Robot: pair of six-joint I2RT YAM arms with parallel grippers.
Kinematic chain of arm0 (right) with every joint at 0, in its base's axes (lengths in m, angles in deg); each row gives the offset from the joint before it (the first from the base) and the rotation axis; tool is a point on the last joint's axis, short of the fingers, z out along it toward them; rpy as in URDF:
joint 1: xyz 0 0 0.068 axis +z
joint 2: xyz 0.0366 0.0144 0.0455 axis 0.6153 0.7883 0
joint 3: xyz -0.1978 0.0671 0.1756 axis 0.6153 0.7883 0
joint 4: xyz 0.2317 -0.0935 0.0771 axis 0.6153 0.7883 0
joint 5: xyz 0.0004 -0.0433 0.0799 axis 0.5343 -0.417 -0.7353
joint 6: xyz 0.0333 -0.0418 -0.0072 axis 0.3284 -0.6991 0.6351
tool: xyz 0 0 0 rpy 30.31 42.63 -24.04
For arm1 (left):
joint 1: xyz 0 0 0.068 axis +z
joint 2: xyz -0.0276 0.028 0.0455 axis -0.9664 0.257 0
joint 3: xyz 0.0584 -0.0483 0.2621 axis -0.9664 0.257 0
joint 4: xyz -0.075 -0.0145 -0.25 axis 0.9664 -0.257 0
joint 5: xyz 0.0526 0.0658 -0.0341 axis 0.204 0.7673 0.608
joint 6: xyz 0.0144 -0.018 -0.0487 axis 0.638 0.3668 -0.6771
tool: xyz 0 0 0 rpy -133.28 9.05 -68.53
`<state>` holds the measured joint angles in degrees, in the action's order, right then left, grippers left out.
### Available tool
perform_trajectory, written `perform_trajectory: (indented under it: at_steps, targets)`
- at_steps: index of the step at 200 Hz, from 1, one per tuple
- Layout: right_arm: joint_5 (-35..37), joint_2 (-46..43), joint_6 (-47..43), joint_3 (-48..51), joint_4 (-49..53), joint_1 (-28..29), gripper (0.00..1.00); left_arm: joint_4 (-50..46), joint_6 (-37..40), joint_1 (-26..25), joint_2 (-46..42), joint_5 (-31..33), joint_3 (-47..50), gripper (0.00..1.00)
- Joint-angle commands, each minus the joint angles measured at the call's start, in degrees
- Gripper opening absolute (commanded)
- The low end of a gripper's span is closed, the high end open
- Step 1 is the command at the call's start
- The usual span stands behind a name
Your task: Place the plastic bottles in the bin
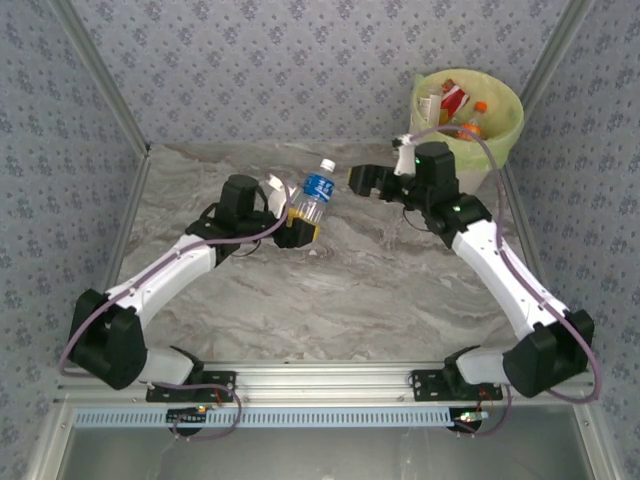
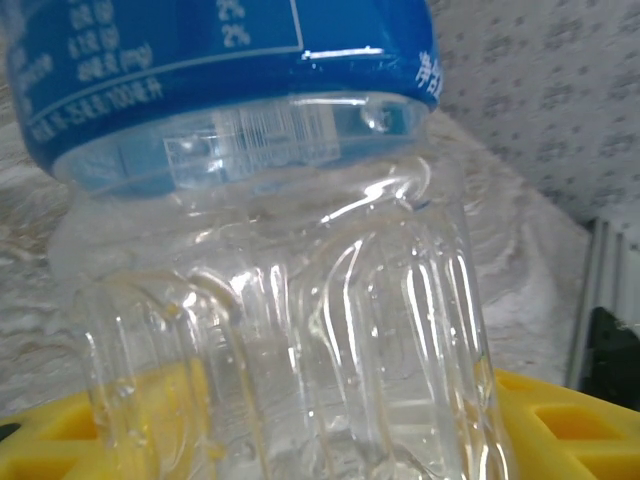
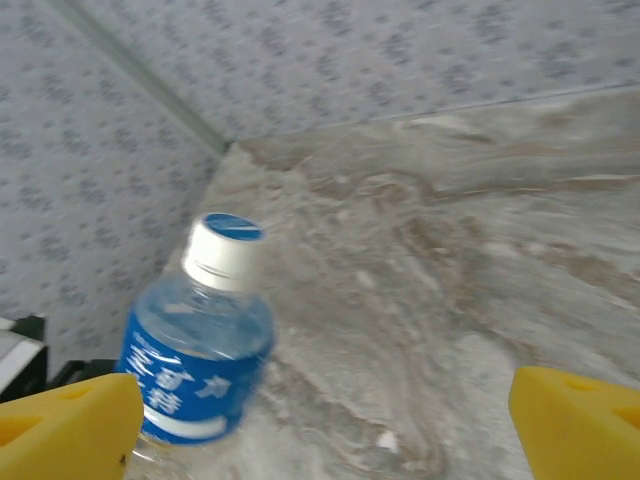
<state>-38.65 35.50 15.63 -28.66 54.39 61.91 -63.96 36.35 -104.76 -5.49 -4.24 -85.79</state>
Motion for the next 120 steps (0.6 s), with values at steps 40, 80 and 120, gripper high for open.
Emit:
perform_trajectory:
  at_steps: [40, 80, 120]
  targets:
    - [-12.3, 8.9, 11.2, -8.0, -6.6, 2.4, 0.81, 7.0, -1.0, 0.0, -4.2, -7.2, 2.4, 0.00]
    - [-14.3, 12.9, 15.6, -11.0, -9.6, 2.6, 0.62, 6.8, -0.9, -0.1, -3.2, -7.6, 1.4, 0.00]
    - [-13.0, 12.6, 15.4, -9.5, -10.5, 2.6, 0.44, 6.2, -0.3, -0.1, -3.1, -7.0, 1.1, 0.01]
